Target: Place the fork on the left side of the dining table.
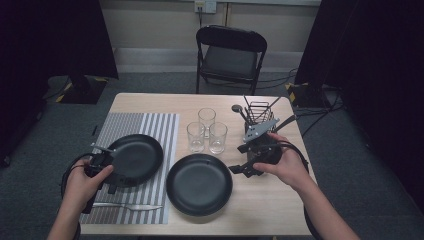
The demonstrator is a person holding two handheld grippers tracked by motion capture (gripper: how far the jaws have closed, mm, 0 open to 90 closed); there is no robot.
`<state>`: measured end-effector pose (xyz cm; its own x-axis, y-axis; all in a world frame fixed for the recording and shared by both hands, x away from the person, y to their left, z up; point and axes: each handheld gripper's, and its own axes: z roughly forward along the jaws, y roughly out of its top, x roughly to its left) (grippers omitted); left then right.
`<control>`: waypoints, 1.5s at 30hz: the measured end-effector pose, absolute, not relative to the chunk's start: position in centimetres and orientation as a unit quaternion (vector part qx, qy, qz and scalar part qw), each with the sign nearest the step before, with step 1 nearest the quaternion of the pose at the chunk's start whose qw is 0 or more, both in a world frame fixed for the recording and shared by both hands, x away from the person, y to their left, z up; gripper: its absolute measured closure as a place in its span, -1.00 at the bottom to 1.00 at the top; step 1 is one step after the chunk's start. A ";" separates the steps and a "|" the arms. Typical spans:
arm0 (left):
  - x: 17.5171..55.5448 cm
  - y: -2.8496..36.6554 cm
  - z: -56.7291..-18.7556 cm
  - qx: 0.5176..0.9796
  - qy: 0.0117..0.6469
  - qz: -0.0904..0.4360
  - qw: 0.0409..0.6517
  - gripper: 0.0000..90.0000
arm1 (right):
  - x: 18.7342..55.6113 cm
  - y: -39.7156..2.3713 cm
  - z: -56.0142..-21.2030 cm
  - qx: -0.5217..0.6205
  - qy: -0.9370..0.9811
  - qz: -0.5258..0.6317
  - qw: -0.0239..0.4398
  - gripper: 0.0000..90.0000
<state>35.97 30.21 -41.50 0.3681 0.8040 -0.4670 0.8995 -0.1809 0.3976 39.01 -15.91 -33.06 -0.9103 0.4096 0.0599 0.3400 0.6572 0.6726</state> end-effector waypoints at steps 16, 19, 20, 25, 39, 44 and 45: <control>36.0 29.9 -41.5 0.768 0.552 -0.077 0.316 -0.45 | 40.2 -18.8 -31.5 0.236 0.901 0.358 0.070 -0.36; 36.0 29.9 -41.4 0.770 0.548 -0.076 0.316 -0.45 | 40.5 -19.0 -31.1 0.242 0.901 0.353 0.074 -0.31; 36.0 29.9 -41.4 0.770 0.549 -0.075 0.317 -0.45 | 40.7 -19.0 -31.0 0.242 0.901 0.352 0.074 -0.26; 36.0 29.9 -41.4 0.772 0.547 -0.077 0.316 -0.45 | 41.5 -19.4 -30.8 0.259 0.897 0.348 0.079 -0.17; 36.1 29.6 -41.4 0.774 0.541 -0.081 0.318 -0.45 | 43.4 -20.2 -30.7 0.301 0.883 0.347 0.096 -0.04; 36.1 29.5 -41.5 0.772 0.543 -0.081 0.320 -0.45 | 43.8 -20.6 -30.8 0.319 0.877 0.344 0.103 0.01; 36.2 29.4 -41.5 0.773 0.543 -0.081 0.319 -0.45 | 44.0 -20.7 -30.8 0.318 0.877 0.346 0.104 0.01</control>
